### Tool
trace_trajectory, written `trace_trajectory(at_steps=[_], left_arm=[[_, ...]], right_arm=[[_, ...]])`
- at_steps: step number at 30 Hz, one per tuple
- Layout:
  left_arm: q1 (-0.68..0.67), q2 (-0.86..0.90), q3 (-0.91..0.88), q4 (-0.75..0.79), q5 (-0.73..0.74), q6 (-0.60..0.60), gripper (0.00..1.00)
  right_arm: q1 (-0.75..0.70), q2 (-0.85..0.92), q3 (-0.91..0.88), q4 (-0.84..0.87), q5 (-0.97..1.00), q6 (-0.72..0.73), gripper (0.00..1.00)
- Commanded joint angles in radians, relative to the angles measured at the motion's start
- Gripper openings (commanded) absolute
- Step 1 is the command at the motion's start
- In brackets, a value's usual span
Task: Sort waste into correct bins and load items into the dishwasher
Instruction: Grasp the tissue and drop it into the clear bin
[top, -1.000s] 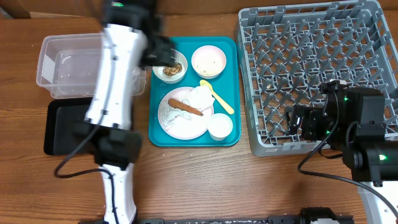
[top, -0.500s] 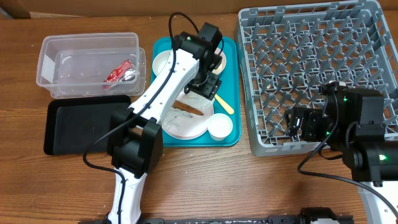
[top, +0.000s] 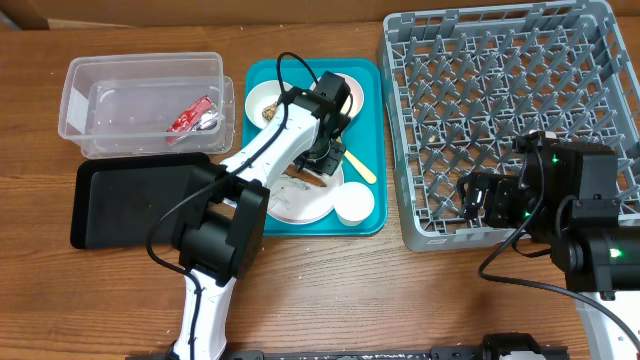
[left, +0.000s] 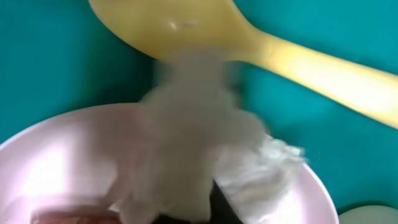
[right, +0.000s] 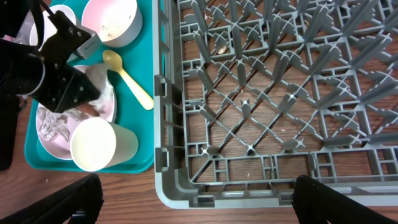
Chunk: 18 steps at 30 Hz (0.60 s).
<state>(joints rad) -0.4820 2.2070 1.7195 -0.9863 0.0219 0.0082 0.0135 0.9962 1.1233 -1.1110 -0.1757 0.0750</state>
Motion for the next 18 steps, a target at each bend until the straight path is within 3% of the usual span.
trace_trajectory(at_steps=[1,6,12,16,18], left_arm=[[0.011,-0.008,-0.002,-0.006,-0.003,-0.010,0.04],[0.013,-0.013,0.154,-0.179,0.005,-0.050,0.04],[0.059,-0.014,0.568,-0.468,-0.038,-0.051,0.04],[0.166,-0.014,0.789,-0.573,-0.121,-0.094,0.04],[0.235,-0.014,0.812,-0.581,-0.137,-0.113,0.04]], right_arm=[[-0.003,-0.003,0.021,0.004,-0.002,0.003,1.00],[-0.003,-0.003,0.021,0.004,-0.002,0.003,1.00],[-0.003,-0.003,0.021,0.005,-0.002,0.003,1.00],[-0.003,-0.003,0.021,0.010,-0.002,0.003,1.00],[-0.003,-0.003,0.021,0.014,-0.002,0.003,1.00]])
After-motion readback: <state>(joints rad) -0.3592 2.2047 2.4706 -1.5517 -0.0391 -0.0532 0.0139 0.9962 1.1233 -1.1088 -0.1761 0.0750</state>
